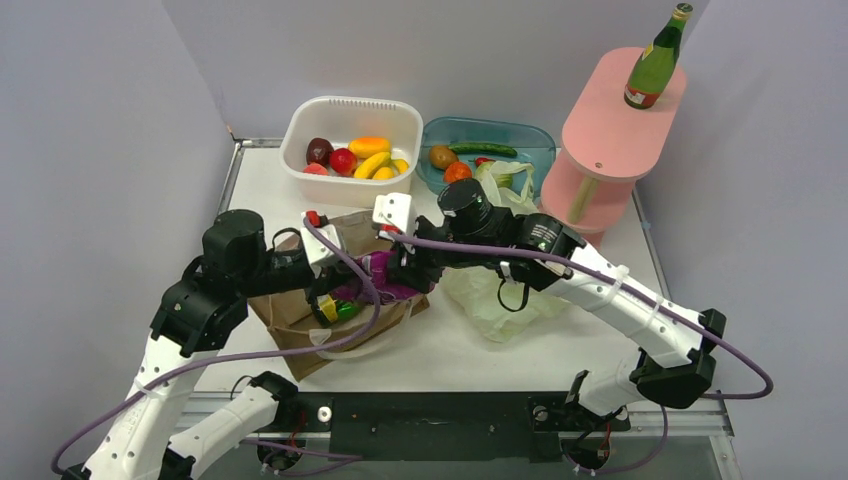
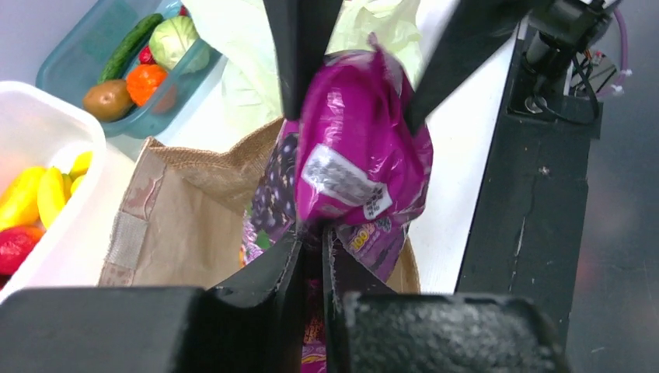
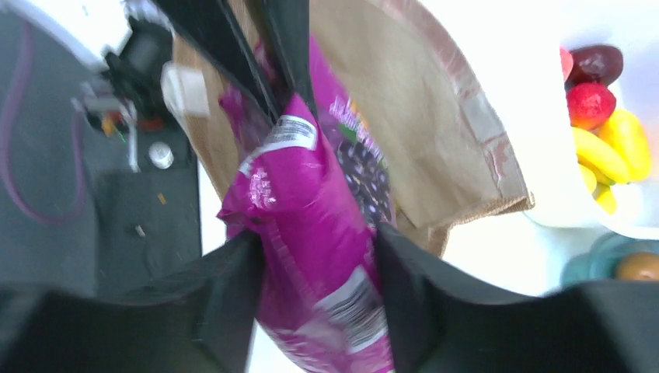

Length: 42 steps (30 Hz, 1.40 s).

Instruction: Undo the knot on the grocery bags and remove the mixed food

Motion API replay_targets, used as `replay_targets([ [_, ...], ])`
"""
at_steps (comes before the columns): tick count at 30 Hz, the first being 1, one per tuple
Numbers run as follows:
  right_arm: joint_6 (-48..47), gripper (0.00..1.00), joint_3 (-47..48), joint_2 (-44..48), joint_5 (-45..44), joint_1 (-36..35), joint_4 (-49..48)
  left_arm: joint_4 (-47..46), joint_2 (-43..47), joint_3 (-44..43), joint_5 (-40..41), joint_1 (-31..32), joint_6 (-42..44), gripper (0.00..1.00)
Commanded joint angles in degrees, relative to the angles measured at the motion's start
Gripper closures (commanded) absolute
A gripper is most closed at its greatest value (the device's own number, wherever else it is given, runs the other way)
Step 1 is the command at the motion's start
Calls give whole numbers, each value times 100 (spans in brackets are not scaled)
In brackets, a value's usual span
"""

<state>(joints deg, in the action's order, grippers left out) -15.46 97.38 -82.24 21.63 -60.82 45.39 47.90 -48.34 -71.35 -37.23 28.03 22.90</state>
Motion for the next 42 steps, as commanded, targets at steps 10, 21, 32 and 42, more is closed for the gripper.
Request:
replay_targets([
  [10, 3340, 19, 41, 1320, 4, 1904, -2525, -4434, -141, 287, -1551, -2265, -6287, 100],
  [21, 4882, 19, -1778, 1839, 204, 1926, -4063, -5661, -827, -863, -1275, -2984, -7888, 100],
  [32, 5230, 13, -2922, 1150, 244, 1291, -7986, -5334, -1194, -1669, -1419, -3137, -7752, 100],
  [42, 5781, 12, -2347, 85, 457, 1148, -9712, -4801, -1546, -2390, -1654, -3118, -7489, 100],
])
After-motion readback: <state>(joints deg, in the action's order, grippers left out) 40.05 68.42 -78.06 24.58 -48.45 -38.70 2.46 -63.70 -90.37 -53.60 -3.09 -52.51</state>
